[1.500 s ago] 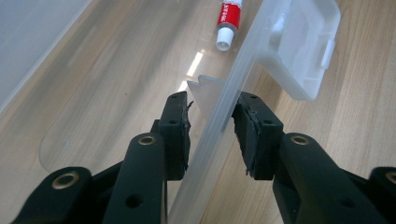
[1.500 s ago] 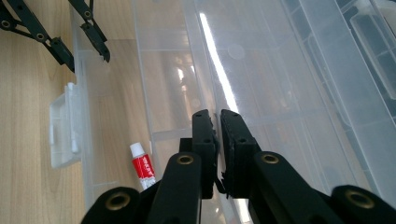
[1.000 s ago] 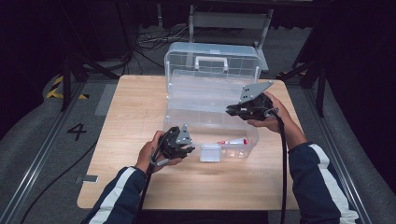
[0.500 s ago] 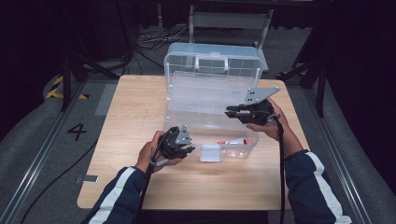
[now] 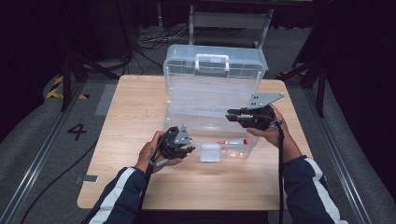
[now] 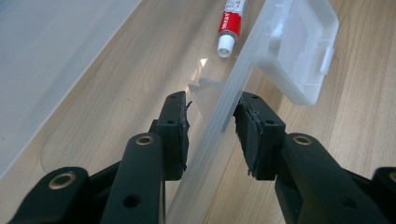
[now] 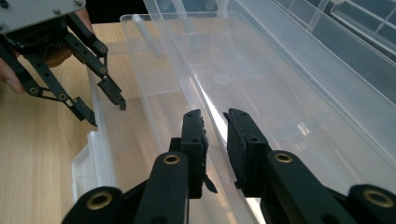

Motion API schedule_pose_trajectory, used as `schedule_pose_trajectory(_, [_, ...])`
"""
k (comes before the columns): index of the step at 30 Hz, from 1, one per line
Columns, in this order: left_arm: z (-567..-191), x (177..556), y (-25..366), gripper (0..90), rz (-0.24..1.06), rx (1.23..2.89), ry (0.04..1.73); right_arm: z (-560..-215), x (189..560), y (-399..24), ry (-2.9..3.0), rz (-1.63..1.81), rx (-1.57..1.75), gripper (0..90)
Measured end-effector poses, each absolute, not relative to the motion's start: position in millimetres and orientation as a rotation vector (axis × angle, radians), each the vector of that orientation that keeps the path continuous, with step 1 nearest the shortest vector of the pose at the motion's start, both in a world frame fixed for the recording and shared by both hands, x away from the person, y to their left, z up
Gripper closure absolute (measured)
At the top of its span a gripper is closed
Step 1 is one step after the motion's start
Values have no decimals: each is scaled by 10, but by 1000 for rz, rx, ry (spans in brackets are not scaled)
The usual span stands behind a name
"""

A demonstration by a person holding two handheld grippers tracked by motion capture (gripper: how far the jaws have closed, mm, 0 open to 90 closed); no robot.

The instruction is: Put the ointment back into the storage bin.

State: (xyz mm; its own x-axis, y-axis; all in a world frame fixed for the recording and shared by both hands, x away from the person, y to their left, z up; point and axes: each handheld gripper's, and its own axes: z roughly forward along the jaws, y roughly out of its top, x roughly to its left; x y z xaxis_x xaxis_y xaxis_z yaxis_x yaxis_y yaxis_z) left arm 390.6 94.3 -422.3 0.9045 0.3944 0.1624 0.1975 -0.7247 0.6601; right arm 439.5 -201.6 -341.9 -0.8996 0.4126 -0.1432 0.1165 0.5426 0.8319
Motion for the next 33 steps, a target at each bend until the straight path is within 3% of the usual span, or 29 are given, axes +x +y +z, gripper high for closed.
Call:
schedule_pose_trajectory(15, [-4191, 3866, 1024, 642, 358, 2315, 437, -3447, 4347, -2025, 2470, 1275, 409, 774])
schedule_pose_trajectory(24, [-4062, 3785, 1281, 608, 392, 2251, 455, -3454, 4341, -2034, 2462, 1278, 412, 773])
schedule_pose_trajectory(33, [-3955, 3802, 1508, 673, 366, 2188, 484, -3456, 4340, -2039, 2460, 1279, 410, 772])
